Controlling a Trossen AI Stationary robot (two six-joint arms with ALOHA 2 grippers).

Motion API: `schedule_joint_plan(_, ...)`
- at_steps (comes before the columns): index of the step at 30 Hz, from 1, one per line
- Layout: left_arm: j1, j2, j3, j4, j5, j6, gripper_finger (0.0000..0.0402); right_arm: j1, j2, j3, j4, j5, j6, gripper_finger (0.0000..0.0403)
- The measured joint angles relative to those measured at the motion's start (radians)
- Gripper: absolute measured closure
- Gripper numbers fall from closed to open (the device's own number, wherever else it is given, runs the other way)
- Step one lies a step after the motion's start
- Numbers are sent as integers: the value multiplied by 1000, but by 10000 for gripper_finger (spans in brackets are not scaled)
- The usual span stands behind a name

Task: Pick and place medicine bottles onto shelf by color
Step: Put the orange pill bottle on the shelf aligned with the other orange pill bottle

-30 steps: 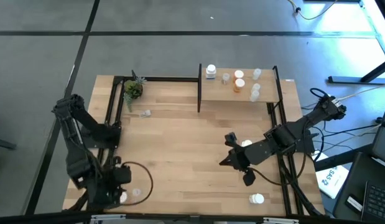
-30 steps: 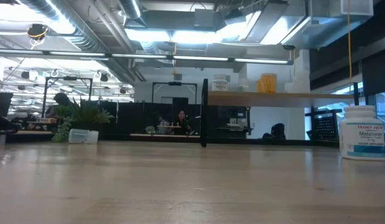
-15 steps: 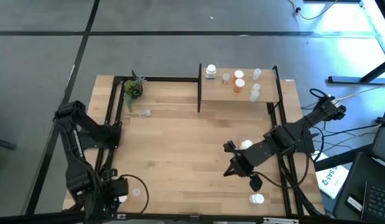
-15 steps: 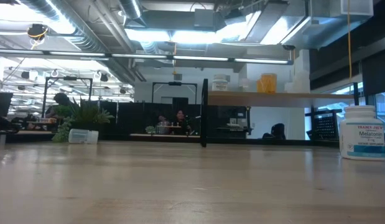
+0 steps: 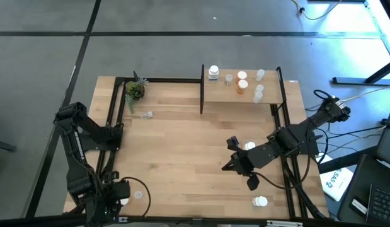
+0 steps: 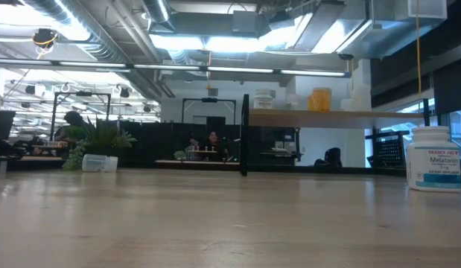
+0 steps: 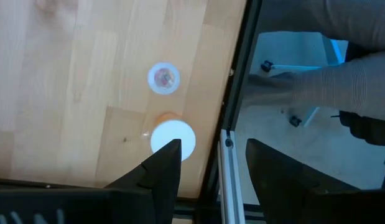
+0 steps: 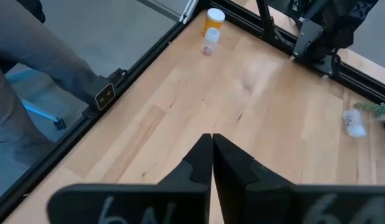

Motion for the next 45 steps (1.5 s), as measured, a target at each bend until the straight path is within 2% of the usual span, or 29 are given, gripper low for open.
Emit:
schedule_joint_plan(13,-2,0,0,21,-5,-48,227,0,0,0,0,2,0,386)
schedule_joint_plan(20,-2,2,0,20,-63,-73,227,0,-1,0,-1,2,1,386)
schedule_joint_plan(29,-2,3,0,40,-64,-80,227,0,-1,0,-1,2,1,386)
schedule_joint_plan(36,-2,4,-26,45,-46,-192,226,0,-1,0,-1,2,1,386)
schedule_joint_plan(40,-2,4,-63,93,-35,-194,202,0,-1,0,-1,2,1,386)
schedule_joint_plan(45,-3,4,-108,107,-1,-194,137,0,-1,0,-1,2,1,386)
